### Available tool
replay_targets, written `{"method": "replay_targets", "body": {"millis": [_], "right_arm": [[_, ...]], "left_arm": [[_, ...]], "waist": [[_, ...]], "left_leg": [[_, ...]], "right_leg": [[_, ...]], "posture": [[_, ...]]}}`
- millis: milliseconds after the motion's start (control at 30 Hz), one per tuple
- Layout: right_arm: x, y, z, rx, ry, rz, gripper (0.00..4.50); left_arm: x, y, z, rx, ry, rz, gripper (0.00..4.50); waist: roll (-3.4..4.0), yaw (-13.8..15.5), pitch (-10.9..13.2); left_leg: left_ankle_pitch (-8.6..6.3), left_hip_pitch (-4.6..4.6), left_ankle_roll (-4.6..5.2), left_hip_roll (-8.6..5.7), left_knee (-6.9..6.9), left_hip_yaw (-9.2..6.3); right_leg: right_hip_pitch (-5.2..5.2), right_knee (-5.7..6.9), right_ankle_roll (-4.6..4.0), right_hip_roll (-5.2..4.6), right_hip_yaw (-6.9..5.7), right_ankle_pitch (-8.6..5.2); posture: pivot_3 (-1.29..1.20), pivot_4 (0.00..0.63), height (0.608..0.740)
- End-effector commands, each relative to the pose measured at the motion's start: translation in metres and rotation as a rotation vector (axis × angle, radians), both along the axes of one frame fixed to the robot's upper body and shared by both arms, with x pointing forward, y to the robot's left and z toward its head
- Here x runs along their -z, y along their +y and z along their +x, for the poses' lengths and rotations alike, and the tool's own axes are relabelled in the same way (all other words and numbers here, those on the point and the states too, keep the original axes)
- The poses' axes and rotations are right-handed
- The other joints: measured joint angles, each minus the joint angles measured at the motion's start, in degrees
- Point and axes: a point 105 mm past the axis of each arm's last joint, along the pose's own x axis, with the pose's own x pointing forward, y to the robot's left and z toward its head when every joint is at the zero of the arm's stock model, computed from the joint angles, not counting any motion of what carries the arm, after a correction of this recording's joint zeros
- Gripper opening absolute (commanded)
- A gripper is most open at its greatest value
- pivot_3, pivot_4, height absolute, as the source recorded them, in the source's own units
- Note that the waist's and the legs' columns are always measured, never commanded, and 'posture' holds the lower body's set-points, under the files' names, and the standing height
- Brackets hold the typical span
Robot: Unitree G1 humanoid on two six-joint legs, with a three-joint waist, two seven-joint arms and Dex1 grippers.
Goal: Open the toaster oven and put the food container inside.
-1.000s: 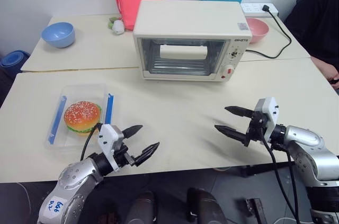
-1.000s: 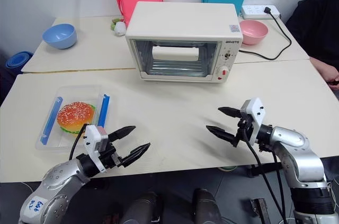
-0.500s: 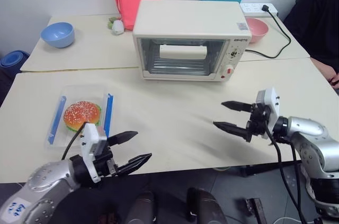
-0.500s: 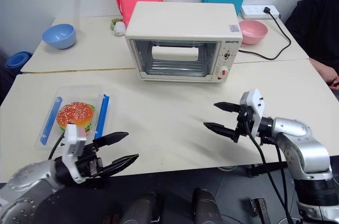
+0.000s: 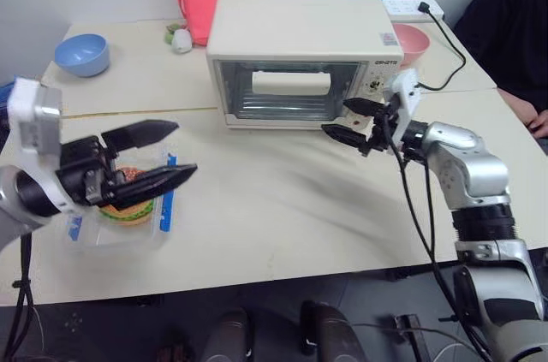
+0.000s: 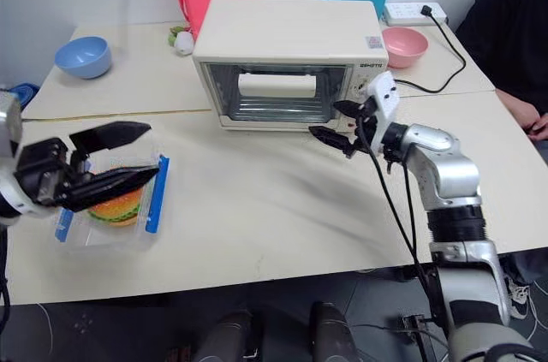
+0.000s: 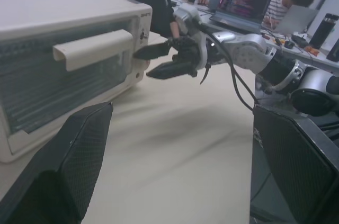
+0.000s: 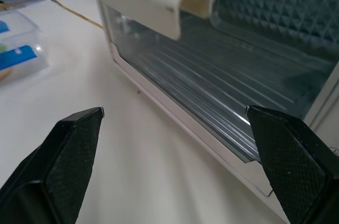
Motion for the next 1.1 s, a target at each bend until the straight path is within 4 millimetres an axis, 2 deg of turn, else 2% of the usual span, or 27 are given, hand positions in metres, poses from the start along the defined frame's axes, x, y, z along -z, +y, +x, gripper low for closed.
{"method": "replay_targets", "body": {"millis": [33,200,367,633,733,833,933,1100], "right_arm": [[-0.017,0.009,0.004,-0.034,-0.077,-0.014,4.47],[-0.031,0.028,-0.001,-0.118,-0.121,0.004,4.47],[-0.044,0.044,-0.024,-0.242,-0.174,0.045,4.47],[-0.042,0.053,-0.057,-0.367,-0.177,0.076,4.47],[-0.032,0.056,-0.064,-0.381,-0.159,0.067,4.50],[-0.022,0.059,-0.068,-0.377,-0.142,0.076,4.50],[-0.019,0.060,-0.069,-0.367,-0.136,0.085,4.50],[-0.012,0.060,-0.067,-0.341,-0.129,0.093,4.50]], "left_arm": [[-0.008,0.004,0.003,-0.004,-0.047,0.035,4.50],[-0.008,0.006,0.010,-0.021,-0.059,0.040,4.50],[-0.002,0.009,0.019,-0.054,-0.066,0.045,4.50],[-0.005,0.016,0.035,-0.107,-0.090,0.020,4.50],[-0.018,0.019,0.046,-0.131,-0.130,-0.036,3.89],[-0.032,0.022,0.074,-0.216,-0.203,-0.020,2.94],[-0.036,0.019,0.091,-0.238,-0.235,0.013,2.00],[-0.018,0.006,0.117,-0.237,-0.264,0.200,0.43]], "waist": [[0.00,-0.12,0.00],[-0.01,-0.49,0.00],[-0.01,-1.01,0.01],[-0.02,-1.26,0.01],[-0.05,-1.31,0.03],[-0.09,-1.15,0.04],[-0.09,-1.32,0.04],[-0.10,-1.34,0.04]], "left_leg": [[-0.02,-0.05,0.02,0.00,-0.02,0.11],[-0.05,-0.14,0.00,0.07,-0.02,0.25],[0.00,-0.11,-0.10,0.13,0.02,0.26],[0.09,-0.05,-0.27,0.23,0.03,0.27],[0.11,-0.03,-0.30,0.30,0.03,0.46],[0.16,0.01,-0.39,0.36,0.05,0.51],[0.18,0.11,-0.40,0.35,0.04,0.76],[0.17,0.12,-0.38,0.36,0.03,0.88]], "right_leg": [[-0.10,0.02,0.01,0.06,-0.04,0.01],[-0.25,0.02,0.04,0.38,-0.05,0.02],[-0.27,0.16,0.05,0.31,0.08,0.03],[-0.37,0.40,0.04,0.29,0.47,0.02],[-0.47,0.48,0.04,0.37,0.49,0.02],[-0.46,0.52,0.04,0.53,0.45,0.02],[-0.49,0.60,0.05,0.67,0.43,0.03],[-0.61,0.69,0.05,0.71,0.50,0.03]], "posture": [[0.00,0.150,0.740],[0.00,0.150,0.740],[0.00,0.150,0.740],[0.00,0.150,0.740],[0.00,0.150,0.740],[0.00,0.150,0.740],[0.00,0.150,0.740],[0.00,0.150,0.740]]}}
